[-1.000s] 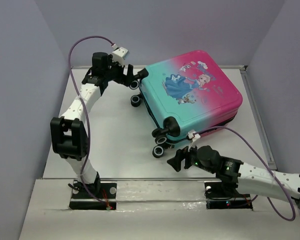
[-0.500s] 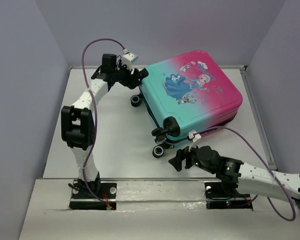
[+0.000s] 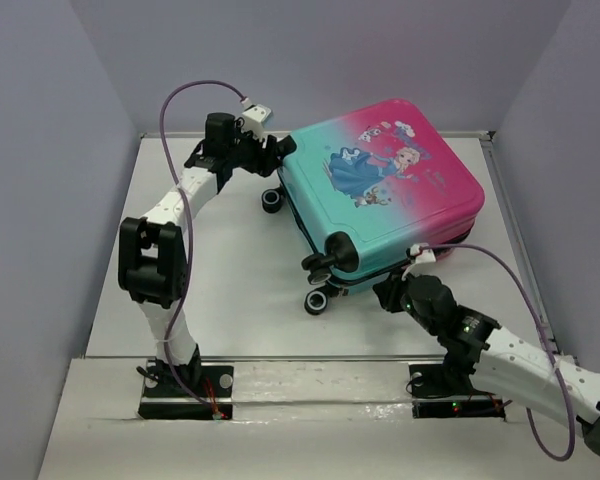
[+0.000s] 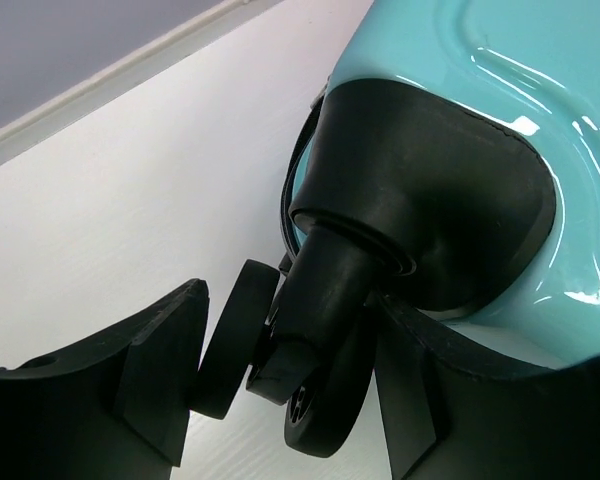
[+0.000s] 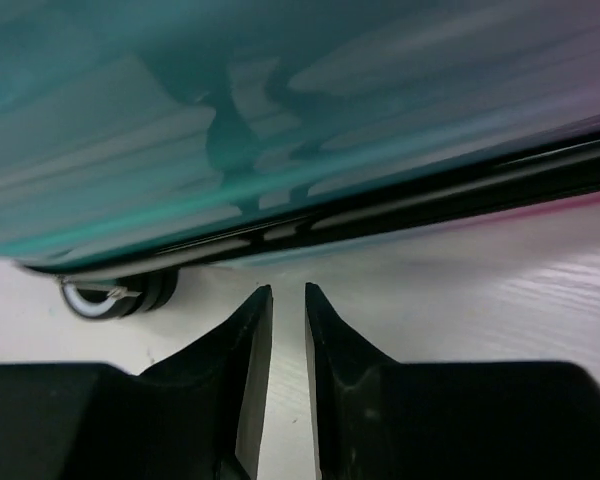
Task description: Pack the luggage
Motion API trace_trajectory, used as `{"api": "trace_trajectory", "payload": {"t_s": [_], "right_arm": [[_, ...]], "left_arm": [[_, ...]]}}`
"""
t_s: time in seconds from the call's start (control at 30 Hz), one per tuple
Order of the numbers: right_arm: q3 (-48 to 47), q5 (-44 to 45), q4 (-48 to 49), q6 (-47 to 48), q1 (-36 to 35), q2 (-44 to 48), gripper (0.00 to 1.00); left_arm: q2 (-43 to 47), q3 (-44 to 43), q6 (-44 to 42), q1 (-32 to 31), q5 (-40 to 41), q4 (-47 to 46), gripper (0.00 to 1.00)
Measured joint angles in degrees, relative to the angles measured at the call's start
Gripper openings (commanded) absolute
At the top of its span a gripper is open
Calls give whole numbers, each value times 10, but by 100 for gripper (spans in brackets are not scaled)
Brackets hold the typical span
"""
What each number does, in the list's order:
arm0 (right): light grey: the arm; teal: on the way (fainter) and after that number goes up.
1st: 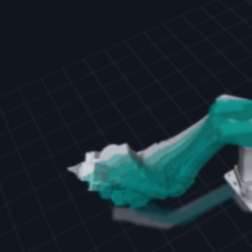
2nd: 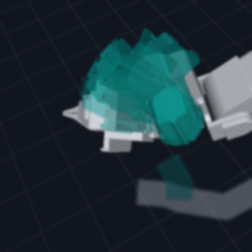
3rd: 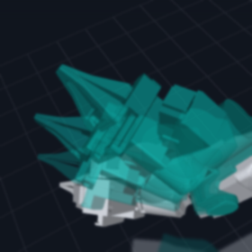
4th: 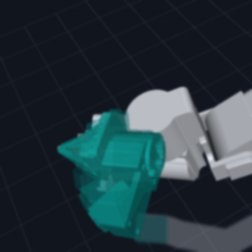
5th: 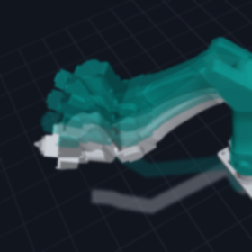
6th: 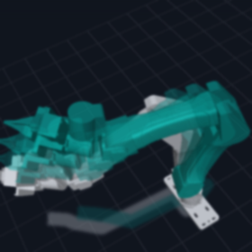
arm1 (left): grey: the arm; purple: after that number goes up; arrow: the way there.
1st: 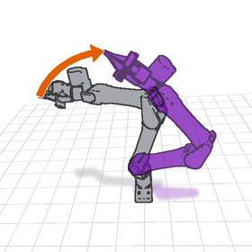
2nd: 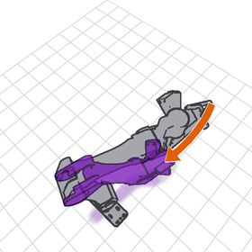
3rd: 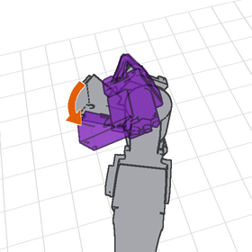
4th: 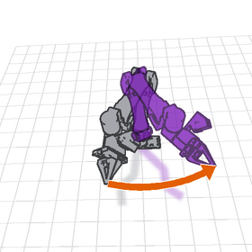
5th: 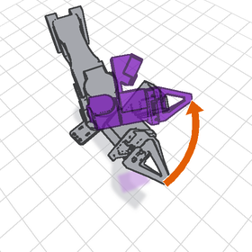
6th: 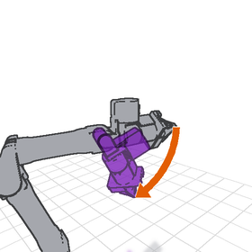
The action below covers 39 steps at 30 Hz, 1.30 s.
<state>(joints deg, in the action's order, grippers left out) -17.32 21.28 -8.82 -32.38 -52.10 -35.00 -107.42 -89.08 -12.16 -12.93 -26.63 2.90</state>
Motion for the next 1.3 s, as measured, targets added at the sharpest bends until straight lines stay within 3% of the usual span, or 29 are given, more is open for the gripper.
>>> {"api": "trace_trajectory", "payload": {"t_s": [0.17,0.33,0.5,0.67,0.7,0.73,0.77,0.8,0.9,1.0,1.13,1.3], "right_arm": [[-19,-16,21,11,83,-54,23],[-51,-63,97,32,144,-199,23],[-108,-120,176,60,173,-340,23],[-148,-176,213,89,184,-389,23],[-158,-187,214,97,186,-400,23],[-168,-199,217,102,188,-413,24],[-175,-207,224,104,192,-422,26],[-177,-212,230,105,196,-424,27],[-172,-230,247,106,203,-404,34],[-134,-250,288,109,202,-354,41],[-65,-265,359,107,202,-296,49],[-14,-286,415,114,224,-299,61]], "left_arm": [[38,73,51,-1,44,-63,6],[104,152,114,7,113,-82,6],[208,232,176,24,198,-38,6],[322,308,207,36,266,18,6],[351,328,214,37,275,24,9],[369,339,218,37,279,31,20],[395,353,222,37,285,40,31],[420,368,227,37,288,52,54],[470,377,239,36,290,89,80],[511,363,252,26,284,116,85],[543,307,268,-7,270,117,84],[575,283,289,-164,287,100,82]]}}
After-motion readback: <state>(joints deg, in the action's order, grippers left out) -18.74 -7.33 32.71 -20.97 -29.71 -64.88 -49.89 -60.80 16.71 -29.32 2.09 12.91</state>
